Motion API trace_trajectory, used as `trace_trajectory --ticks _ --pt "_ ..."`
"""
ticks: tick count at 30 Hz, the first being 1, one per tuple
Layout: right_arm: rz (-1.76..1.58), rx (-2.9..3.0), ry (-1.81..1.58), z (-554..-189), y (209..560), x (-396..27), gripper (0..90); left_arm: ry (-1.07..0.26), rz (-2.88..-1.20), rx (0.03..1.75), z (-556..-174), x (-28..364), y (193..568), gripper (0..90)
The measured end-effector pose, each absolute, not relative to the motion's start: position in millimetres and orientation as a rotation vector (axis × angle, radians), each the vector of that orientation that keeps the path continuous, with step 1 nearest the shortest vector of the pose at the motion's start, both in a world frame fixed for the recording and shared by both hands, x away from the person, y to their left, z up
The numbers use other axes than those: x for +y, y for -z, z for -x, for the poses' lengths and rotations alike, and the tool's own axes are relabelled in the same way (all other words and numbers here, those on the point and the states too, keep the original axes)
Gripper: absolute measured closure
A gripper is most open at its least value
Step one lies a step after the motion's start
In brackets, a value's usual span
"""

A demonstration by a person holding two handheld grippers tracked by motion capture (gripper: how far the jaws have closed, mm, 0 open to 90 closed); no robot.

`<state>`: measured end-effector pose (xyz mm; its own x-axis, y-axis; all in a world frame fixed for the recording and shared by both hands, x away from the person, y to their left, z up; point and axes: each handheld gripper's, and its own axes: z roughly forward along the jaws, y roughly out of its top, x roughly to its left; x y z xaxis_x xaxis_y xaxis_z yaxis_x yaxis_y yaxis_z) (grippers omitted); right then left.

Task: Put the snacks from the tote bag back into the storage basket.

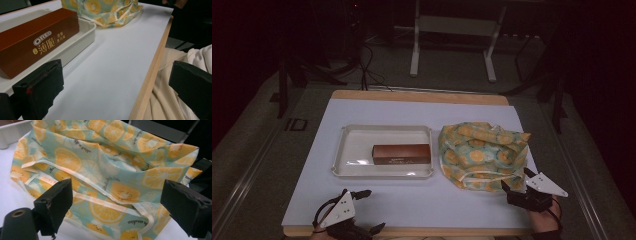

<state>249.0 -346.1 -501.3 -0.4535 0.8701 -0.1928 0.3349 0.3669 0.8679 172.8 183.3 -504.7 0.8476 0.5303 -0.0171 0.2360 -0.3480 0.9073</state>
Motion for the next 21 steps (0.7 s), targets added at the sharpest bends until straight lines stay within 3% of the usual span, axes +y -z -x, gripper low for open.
trace_trajectory --ticks 21 --pt "-1.045 1.968 -1.093 -253.1 506.9 -348.5 10.9 -0.341 -1.938 0.571 -173.5 183.3 504.8 0.0"
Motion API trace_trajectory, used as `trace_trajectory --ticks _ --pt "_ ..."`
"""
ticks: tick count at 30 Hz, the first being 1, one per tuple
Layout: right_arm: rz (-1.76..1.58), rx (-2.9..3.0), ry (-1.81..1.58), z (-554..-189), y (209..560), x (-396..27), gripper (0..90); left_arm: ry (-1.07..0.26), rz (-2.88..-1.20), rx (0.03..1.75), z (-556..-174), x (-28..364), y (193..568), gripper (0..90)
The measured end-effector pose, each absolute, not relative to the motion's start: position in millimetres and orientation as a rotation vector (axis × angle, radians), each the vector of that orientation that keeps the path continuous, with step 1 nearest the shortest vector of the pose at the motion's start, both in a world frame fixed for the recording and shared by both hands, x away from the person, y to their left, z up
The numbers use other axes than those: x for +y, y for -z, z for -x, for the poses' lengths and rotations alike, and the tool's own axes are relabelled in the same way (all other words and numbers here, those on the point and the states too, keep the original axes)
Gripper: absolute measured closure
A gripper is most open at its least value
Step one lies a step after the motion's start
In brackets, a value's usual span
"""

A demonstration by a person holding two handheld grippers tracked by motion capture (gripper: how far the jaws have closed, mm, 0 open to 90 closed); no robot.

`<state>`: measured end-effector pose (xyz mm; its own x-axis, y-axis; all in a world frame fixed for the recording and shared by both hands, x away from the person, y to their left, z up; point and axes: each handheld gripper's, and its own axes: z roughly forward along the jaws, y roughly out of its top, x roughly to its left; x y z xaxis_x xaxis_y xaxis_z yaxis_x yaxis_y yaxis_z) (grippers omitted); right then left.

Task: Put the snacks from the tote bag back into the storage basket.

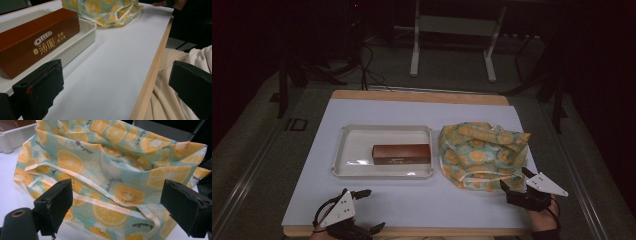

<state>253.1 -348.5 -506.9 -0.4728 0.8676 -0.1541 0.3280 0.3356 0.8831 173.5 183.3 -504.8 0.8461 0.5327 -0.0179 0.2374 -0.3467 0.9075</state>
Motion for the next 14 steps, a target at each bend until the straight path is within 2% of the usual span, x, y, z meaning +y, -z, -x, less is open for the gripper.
trace_trajectory --ticks 14 --pt "-1.017 2.012 -1.071 -257.3 511.9 -347.1 10.9 -0.345 -1.935 0.574 -173.4 183.7 504.6 0.0"
